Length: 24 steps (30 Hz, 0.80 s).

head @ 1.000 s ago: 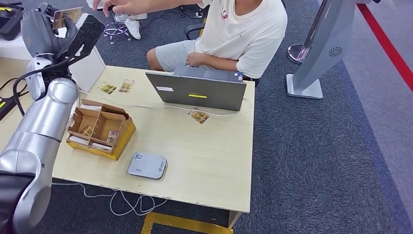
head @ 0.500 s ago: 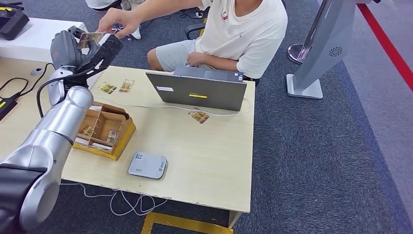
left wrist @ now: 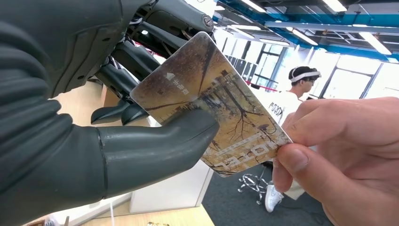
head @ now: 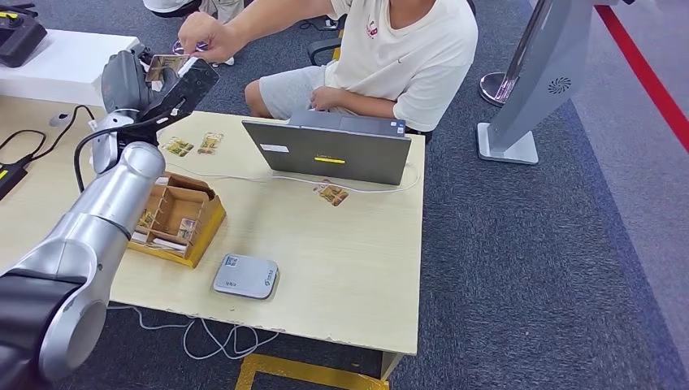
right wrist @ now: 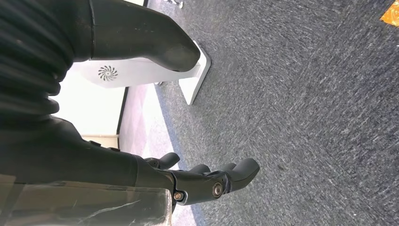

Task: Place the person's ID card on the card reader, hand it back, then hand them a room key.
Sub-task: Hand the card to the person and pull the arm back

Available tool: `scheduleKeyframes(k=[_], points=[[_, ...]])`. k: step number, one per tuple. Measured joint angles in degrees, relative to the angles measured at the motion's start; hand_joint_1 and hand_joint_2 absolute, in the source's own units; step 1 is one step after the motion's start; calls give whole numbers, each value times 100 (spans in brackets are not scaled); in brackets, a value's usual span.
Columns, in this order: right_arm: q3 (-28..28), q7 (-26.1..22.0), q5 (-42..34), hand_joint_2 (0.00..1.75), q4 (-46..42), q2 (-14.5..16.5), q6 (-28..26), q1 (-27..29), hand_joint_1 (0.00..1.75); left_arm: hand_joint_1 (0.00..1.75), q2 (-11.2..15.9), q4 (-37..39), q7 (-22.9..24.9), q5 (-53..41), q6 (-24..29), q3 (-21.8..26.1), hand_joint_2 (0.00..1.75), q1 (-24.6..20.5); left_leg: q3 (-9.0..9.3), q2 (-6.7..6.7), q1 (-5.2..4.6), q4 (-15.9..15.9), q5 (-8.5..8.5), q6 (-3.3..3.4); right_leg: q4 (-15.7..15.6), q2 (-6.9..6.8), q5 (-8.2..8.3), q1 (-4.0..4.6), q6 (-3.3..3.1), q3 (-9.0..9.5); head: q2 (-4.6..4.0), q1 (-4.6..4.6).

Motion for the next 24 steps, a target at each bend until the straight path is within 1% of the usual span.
scheduleKeyframes(k=[11, 12, 13, 15, 16, 17, 24], points=[[0, 0, 0, 175, 0, 0, 0, -7, 0, 175, -62, 0, 1, 24, -17, 0, 175, -20, 0, 0, 0, 0, 0, 0, 0, 0, 0, 0, 0, -1, -1, -2], [0, 0, 0, 175, 1, 0, 0, -7, 0, 167, -62, 0, 1, 27, -17, 0, 175, -20, 0, 0, 0, 0, 0, 0, 0, 0, 0, 0, 0, -1, -1, -2], [0, 0, 0, 175, 1, 0, 0, -8, 0, 127, -62, 0, 1, 39, -19, 0, 175, -20, 0, 0, 0, 0, 0, 0, 0, 0, 0, 0, 0, -1, -1, -2], [0, 0, -1, 175, 2, 0, 0, -11, 0, 39, -62, 0, 0, 98, -20, 0, 175, -20, 0, 0, 0, 0, 0, 0, 0, 0, 0, 0, 0, 0, -1, -2], [0, 0, -2, 175, 2, 0, 0, -11, 0, 3, -62, 0, -1, 132, -7, 0, 175, -20, 0, 0, 0, 0, 0, 0, 0, 0, 0, 0, 0, 0, -1, -2], [1, 0, -2, 175, 2, 0, 0, -12, 0, 0, -62, 0, -5, 156, 18, 0, 175, -20, 0, 0, 0, 0, 0, 0, 0, -1, 0, 0, 0, 0, -1, -2], [5, 2, -2, 175, 2, 0, 0, -21, 0, 0, -63, 0, -81, 228, 143, 0, 175, -20, 0, -2, 0, 0, 0, 0, 0, -2, 0, 1, 0, 1, -2, -2]])
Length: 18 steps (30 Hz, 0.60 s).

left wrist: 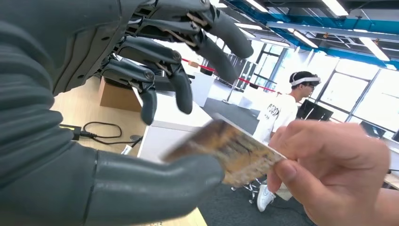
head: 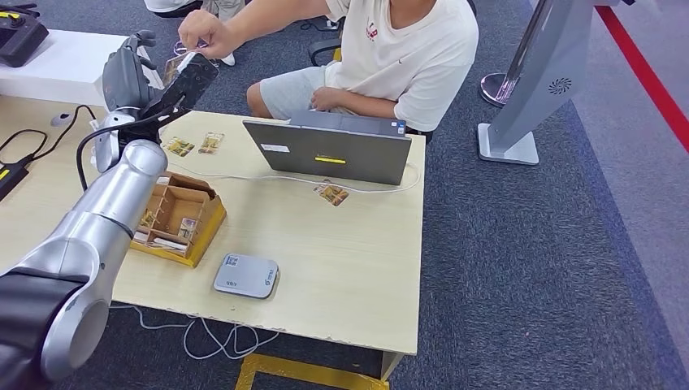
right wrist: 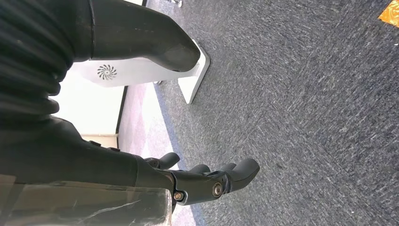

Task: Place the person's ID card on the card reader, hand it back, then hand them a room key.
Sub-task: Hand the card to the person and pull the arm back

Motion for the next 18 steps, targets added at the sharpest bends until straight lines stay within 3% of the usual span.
scheduleKeyframes(k=[4, 8, 13, 18], points=[[2, 0, 0, 175, 0, 0, 0, 0, 0, 0, -16, -5, -35, 8, 5, 0, 175, 0, 0, 0, 0, 0, 0, 0, 0, 0, 0, 0, 0, 1, 1, 1], [3, 0, -2, 0, 0, 0, 0, -1, 0, 0, -29, -10, -21, 9, 2, 0, 175, 0, 0, 0, -1, 0, 0, 0, 0, 0, 0, 0, 0, 1, 2, 1], [4, 7, -8, 0, 2, 0, 0, 0, 0, 0, -30, -63, -147, 194, -36, 0, 175, 34, 0, 0, -1, 0, 0, 0, 0, 0, 0, 0, 0, 0, 1, 1], [4, -7, -21, 0, 6, 0, 0, 17, 0, 0, -55, -529, -294, 443, -67, -1, 175, 391, 0, -1, 0, 0, 0, 0, 0, 0, 0, 0, 0, 0, -1, 0]])
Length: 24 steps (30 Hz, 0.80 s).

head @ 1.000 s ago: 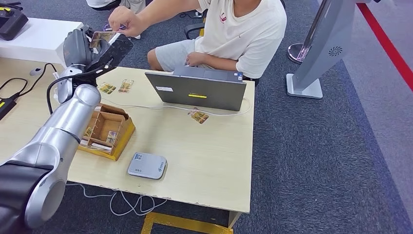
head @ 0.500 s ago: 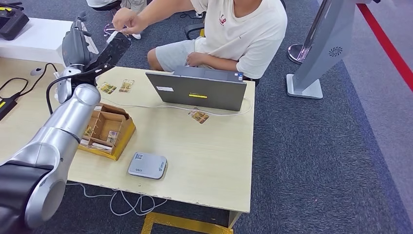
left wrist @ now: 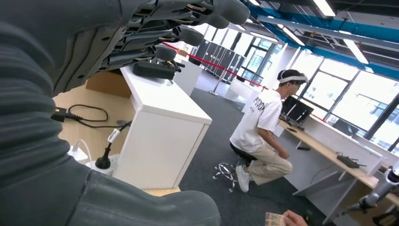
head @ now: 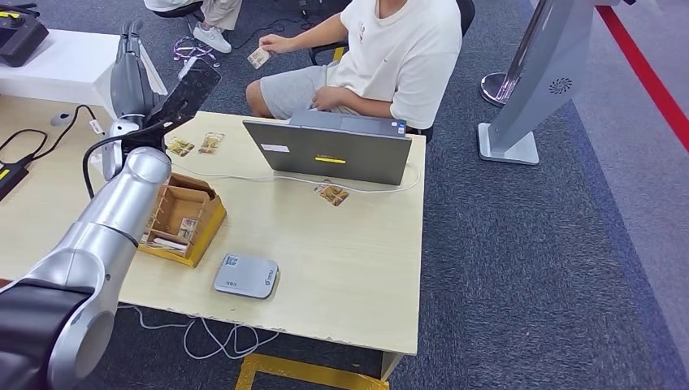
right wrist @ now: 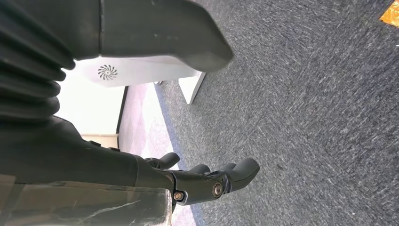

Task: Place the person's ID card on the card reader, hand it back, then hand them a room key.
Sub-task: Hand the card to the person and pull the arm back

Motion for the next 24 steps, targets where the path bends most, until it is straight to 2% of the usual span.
scheduleKeyframes(k=[4, 9, 13, 16, 24], points=[[-5, -20, -24, 0, 1, 0, 0, 22, 0, 0, -16, -401, -68, 83, -52, -22, 175, 327, 0, 1, -3, 0, -1, 1, 0, 1, 0, -1, 0, 2, 2, 1], [-68, -62, -161, 0, 1, 1, 0, 135, 0, 0, 148, -1736, -41, 92, -35, -293, 175, 1478, 0, 5, -5, -1, -6, 1, 0, 5, -3, -3, 2, 1, 1, 1], [-180, -67, -301, 0, 1, 0, 0, 193, 0, 0, 583, -2875, -96, -78, -407, -644, 175, 2372, 0, 16, -3, -2, -12, 1, 0, 16, -6, -2, 0, -5, 1, 1], [-270, -80, -392, 0, 1, 0, 0, 226, 0, 0, 969, -3640, -174, -293, -610, -816, 175, 2870, 0, 19, 0, -3, -13, 0, 0, 17, -8, 0, -1, -8, 2, 0], [-461, -77, -510, 0, -2, 0, 0, 260, 0, 0, 1756, -4934, -44, -1171, -709, -856, 175, 3711, 0, 20, 1, -6, -13, 0, -1, 15, -9, 1, 0, -17, 2, 2]])
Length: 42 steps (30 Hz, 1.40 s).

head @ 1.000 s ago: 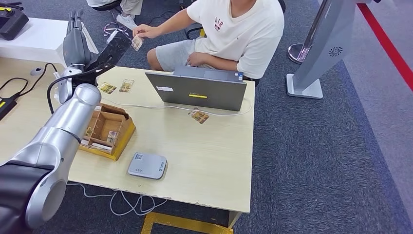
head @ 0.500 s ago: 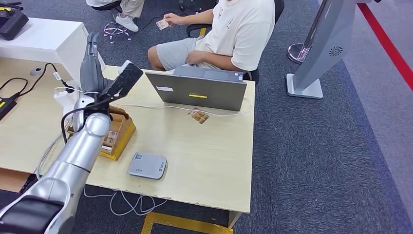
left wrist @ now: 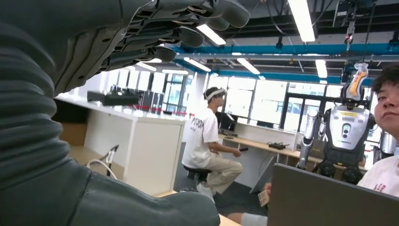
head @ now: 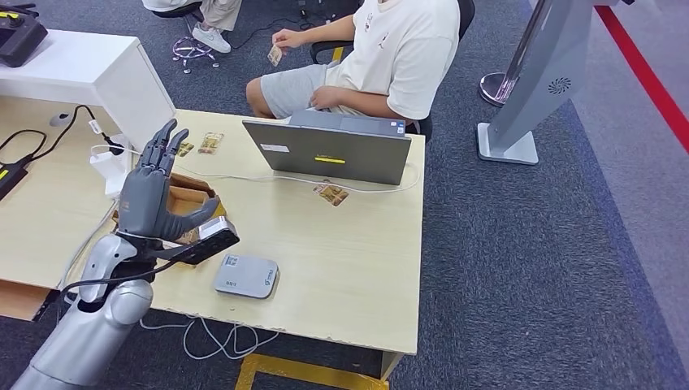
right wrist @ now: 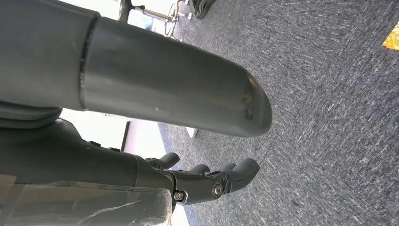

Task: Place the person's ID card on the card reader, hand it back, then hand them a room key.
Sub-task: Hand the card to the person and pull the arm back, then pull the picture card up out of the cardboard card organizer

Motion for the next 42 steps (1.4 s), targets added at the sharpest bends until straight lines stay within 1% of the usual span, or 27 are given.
scheduleKeyframes(k=[2, 4, 8, 11, 15, 18, 21, 24, 28, 42], points=[[-28, 5, -22, 0, 0, 0, 0, -1, 0, 0, 182, -158, 111, -442, 2, 0, 175, 132, 0, 1, 0, 0, 0, 0, 0, 0, 0, 0, 0, 8, 0, 1], [-55, 11, -44, 0, 0, 0, 0, 3, 0, 0, 427, -274, 208, -896, -75, 1, 175, 278, 0, 3, -1, 0, 0, 0, 0, 3, 1, 0, 0, 14, 0, 0], [-137, 15, -90, 0, 0, 0, 0, 25, 0, 0, 1082, -395, 291, -1475, -327, 13, 175, 743, 1, 8, 1, -1, -2, -2, 0, 10, -2, 1, -3, 4, 1, -2], [-173, 16, -103, 0, -3, 0, 0, 29, 0, 0, 1417, -448, 321, -1595, -375, 41, 175, 1066, 1, 5, 3, -1, -5, -7, 0, 5, -10, 1, -10, -2, 0, -2], [-209, 16, -112, 0, -11, 0, 0, 26, 0, 0, 1735, -568, 373, -1662, -660, 80, 175, 1411, 1, 5, 2, -3, -8, -9, 0, 5, -11, 2, -11, 11, -1, 0], [-249, 30, -131, 0, -18, -1, 0, 43, 0, 0, 1999, -725, 382, -1563, -891, 184, 175, 1874, 1, 12, 2, -3, -12, -11, 0, 12, -12, 2, -12, 8, -1, 0], [-285, 48, -139, 0, -28, -2, 0, 61, 0, 0, 2236, -907, 419, -1490, -1006, 373, 175, 2405, 1, 11, 2, -3, -16, -10, -1, 11, -18, 1, -9, -2, -1, -1], [-304, 65, -138, 0, -41, -2, 0, 63, 0, 0, 2355, -1047, 433, -1488, -1026, 591, 175, 2763, 1, 4, 2, -3, -16, -9, -1, 3, -24, 2, -5, 1, 1, 1], [-310, 78, -137, 0, -51, -2, 0, 63, 0, 0, 2423, -1152, 433, -1498, -1040, 774, 175, 2990, 2, 1, 3, -3, -16, -9, -1, -1, -24, 2, -5, 5, -1, 0], [-311, 81, -126, 0, -55, -2, 0, 62, 0, 0, 2469, -1232, 454, -1547, -1093, 912, 175, 3150, 2, 0, 2, -3, -16, -9, -1, -2, -23, 2, -4, 8, -1, 4]])
